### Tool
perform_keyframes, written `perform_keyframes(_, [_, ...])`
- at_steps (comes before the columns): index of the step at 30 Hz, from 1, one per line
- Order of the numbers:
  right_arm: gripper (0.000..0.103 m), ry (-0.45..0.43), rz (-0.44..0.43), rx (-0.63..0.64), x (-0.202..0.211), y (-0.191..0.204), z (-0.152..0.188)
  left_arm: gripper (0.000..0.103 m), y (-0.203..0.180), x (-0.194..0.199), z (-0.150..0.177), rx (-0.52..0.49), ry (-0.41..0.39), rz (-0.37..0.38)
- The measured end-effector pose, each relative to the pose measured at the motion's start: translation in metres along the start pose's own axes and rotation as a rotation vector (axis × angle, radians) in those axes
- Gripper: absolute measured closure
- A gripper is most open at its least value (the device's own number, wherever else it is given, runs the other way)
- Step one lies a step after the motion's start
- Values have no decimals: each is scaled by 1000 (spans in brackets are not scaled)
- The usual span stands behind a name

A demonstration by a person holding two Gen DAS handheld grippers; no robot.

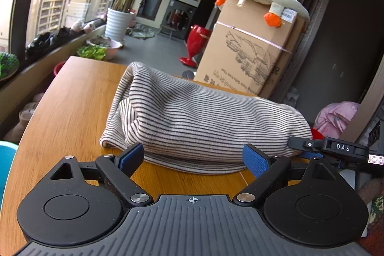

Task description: Fold clothes

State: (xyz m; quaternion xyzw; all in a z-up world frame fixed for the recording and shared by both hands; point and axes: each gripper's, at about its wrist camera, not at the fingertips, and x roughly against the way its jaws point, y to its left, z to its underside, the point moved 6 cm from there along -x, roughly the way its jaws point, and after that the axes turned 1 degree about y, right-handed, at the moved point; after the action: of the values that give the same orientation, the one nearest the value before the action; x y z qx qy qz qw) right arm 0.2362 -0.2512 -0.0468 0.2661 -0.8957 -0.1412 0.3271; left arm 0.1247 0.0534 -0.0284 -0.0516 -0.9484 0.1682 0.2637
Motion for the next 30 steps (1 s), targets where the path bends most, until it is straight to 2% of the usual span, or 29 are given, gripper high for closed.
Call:
perform_keyframes(3, [51, -4, -7, 41, -3, 5, -2, 9, -2, -7, -4, -31, 7, -3])
perform_keyframes(6, [61, -39, 12, 115, -1, 15, -12, 9, 4, -13, -4, -23, 23, -28])
perform_keyframes(11, [62, -100, 34, 245, 3, 32, -37, 9, 15, -23, -3, -10, 50, -69])
perform_keyframes(14, [62, -64, 70, 225, -12, 18, -36, 9, 21, -29, -2, -2, 66, -93])
perform_keyframes(16, [60, -20, 83, 155, -23, 1, -25, 9, 24, -31, -2, 2, 72, -107])
perform_keyframes(18, [60, -9, 72, 105, -23, -6, -22, 11, 21, -21, -4, 3, 42, -84])
perform_keyframes(21, [61, -4, 85, 142, -18, 1, -16, 10, 3, 4, -17, 9, -54, 18])
perform_keyframes(24, [64, 14, 78, 182, -19, 12, -9, 9, -24, 17, -36, -35, -144, 68])
perform_keyframes(25, [64, 17, 84, 190, -21, 15, -9, 9, -33, 13, -41, -63, -157, 56])
perform_keyframes(27, [64, 16, 91, 194, -23, 18, -9, 8, -46, -8, -49, -130, -153, -16])
perform_keyframes(30, [62, -16, 114, 180, -16, 16, -12, 8, -39, -46, -43, -115, -68, -78])
